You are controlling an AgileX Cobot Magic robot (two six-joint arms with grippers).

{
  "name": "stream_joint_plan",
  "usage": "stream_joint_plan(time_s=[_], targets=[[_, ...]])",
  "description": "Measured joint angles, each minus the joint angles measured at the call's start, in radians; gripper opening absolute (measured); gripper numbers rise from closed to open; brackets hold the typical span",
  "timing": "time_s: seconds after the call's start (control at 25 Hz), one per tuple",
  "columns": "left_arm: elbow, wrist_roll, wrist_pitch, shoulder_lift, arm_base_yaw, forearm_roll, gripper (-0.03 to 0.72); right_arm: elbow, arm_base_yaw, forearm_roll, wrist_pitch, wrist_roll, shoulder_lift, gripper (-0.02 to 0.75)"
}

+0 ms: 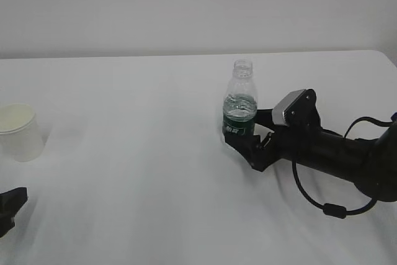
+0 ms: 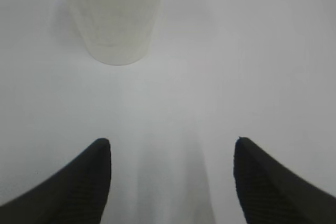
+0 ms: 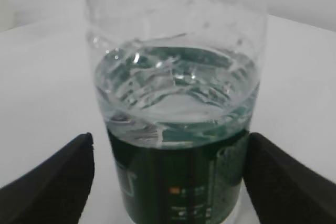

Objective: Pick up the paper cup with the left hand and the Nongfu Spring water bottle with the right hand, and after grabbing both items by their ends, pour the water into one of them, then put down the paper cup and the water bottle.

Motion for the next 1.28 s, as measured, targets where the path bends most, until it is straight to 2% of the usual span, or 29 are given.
stream_joint_plan(time_s=[0.96,1.12,1.28], targets=[[0.0,0.0,0.0,0.0,0.0,-0.009,0.522,-0.123,0.031,0.031,0.029,0.026,0.054,0.664],[0.0,0.0,0.0,0.0,0.0,-0.011,0.522,-0.123,0.044,0.035,0.031,0.028,0.054,0.631],[0.0,0.001,0.0,0.0,0.0,-0.011,0.522,-0.123,0.052,0.04,0.031,0.029,0.054,0.565]])
